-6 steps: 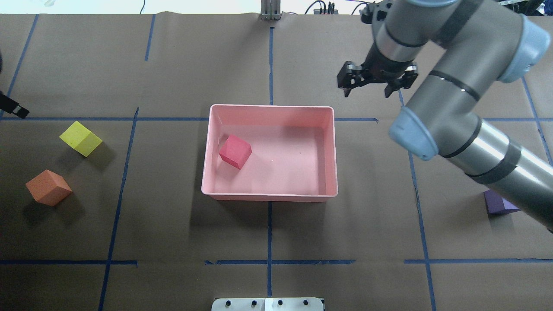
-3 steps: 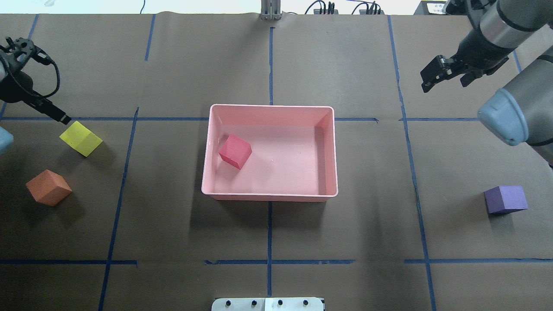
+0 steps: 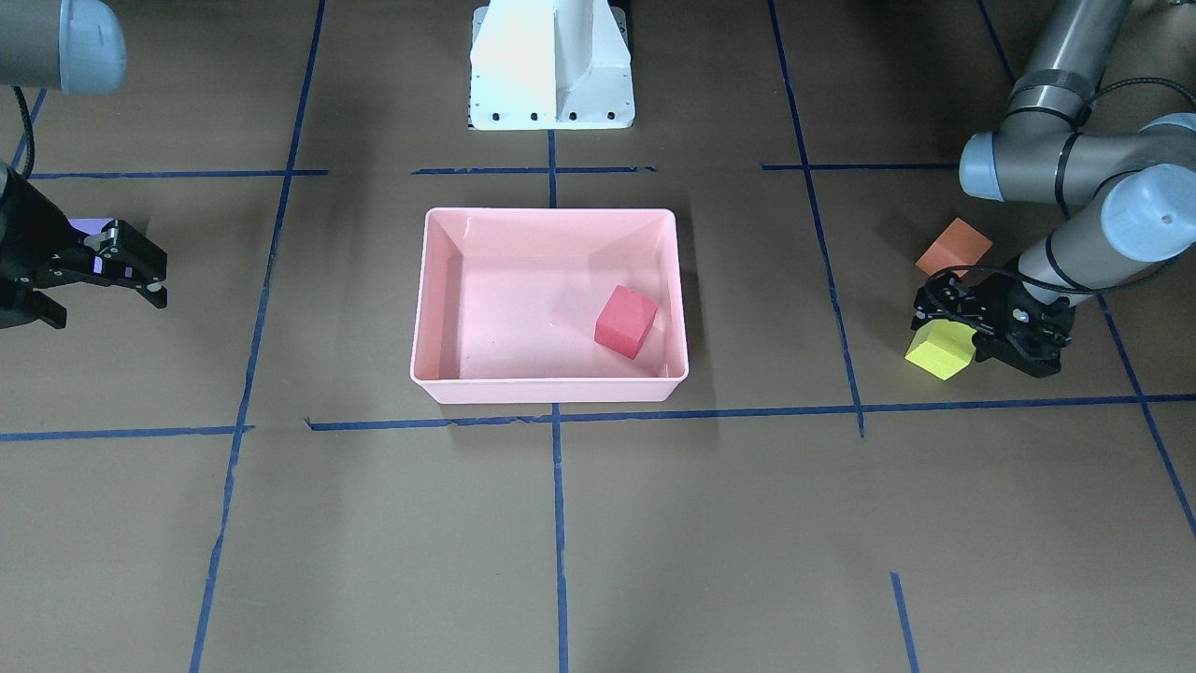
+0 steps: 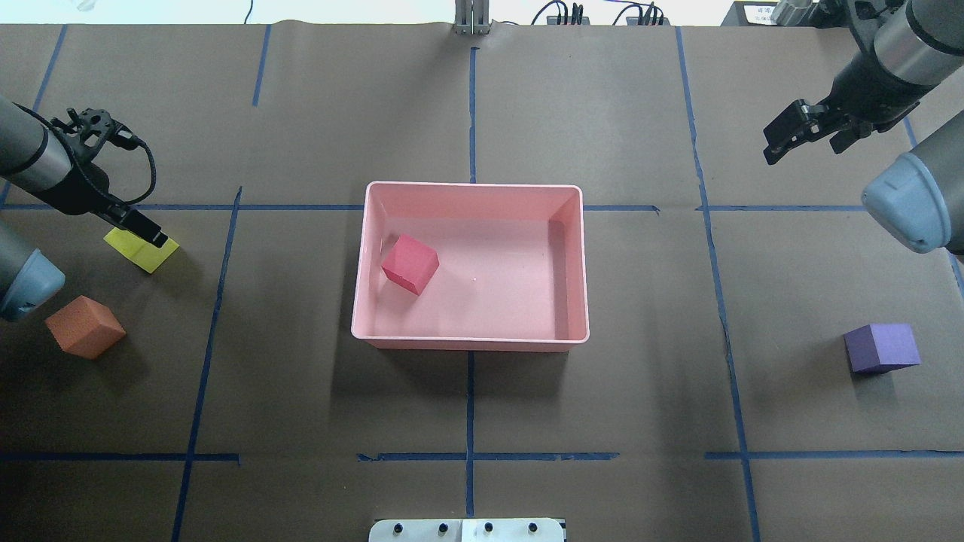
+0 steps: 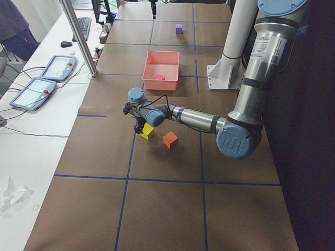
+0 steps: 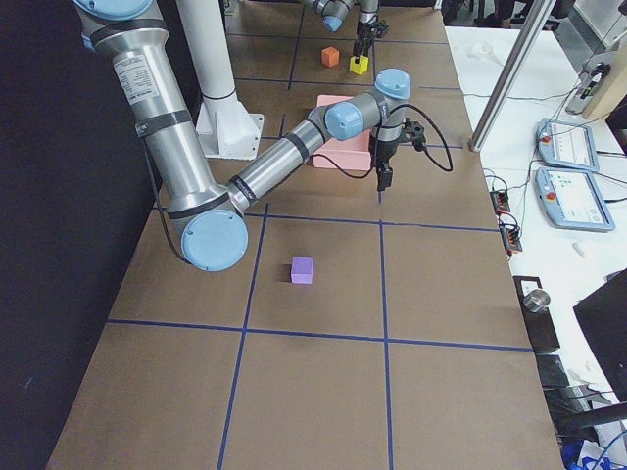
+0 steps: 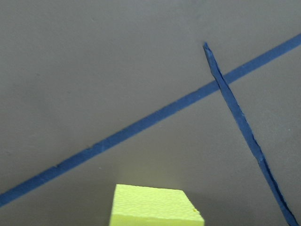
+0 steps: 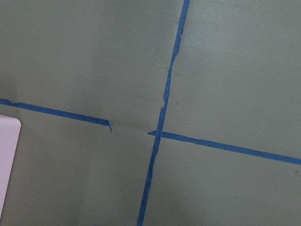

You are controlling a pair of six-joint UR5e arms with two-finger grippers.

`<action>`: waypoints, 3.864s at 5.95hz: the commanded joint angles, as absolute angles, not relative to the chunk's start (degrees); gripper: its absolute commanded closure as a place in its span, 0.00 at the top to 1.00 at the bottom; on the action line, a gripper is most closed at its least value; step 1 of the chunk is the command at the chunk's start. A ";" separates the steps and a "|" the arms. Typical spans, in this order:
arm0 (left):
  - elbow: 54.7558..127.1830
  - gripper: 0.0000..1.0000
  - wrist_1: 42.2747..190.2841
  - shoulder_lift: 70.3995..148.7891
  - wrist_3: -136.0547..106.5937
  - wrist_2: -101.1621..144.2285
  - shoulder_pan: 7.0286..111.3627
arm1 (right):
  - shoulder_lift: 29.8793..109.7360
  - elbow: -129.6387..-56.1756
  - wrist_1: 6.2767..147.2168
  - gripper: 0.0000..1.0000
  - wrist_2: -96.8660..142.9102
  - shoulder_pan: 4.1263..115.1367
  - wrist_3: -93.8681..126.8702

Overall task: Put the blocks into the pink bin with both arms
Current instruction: 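Lower the left gripper onto the yellow cube and close on it, then carry the yellow cube into the bin while the right arm reaches the purple cube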

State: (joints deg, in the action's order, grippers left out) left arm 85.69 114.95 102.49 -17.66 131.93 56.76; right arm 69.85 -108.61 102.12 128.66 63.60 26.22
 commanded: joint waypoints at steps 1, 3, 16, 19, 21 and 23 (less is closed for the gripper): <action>85.34 1.00 114.87 102.30 -19.42 130.61 54.85 | 70.40 -108.63 101.95 1.00 128.67 63.63 26.10; 85.08 0.70 114.87 102.30 -19.95 129.81 54.23 | 70.93 -108.72 101.69 1.00 128.67 63.63 26.02; 99.93 1.00 88.86 134.30 -67.94 108.28 32.78 | 108.37 -110.14 62.74 1.00 131.43 66.32 27.07; 100.55 1.00 88.86 134.12 -67.94 108.19 32.26 | 108.20 -103.99 48.99 1.00 122.10 52.94 43.29; 100.55 1.00 88.86 134.03 -67.94 108.19 31.99 | 108.37 -103.71 48.95 1.00 121.82 51.25 43.42; 100.72 1.00 88.86 133.77 -67.94 108.19 31.99 | 107.93 -100.31 48.96 1.00 119.89 48.09 43.33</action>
State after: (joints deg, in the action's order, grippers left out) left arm 100.64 88.86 133.93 -67.94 108.19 32.01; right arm 108.22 -102.14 48.97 120.85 49.68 43.37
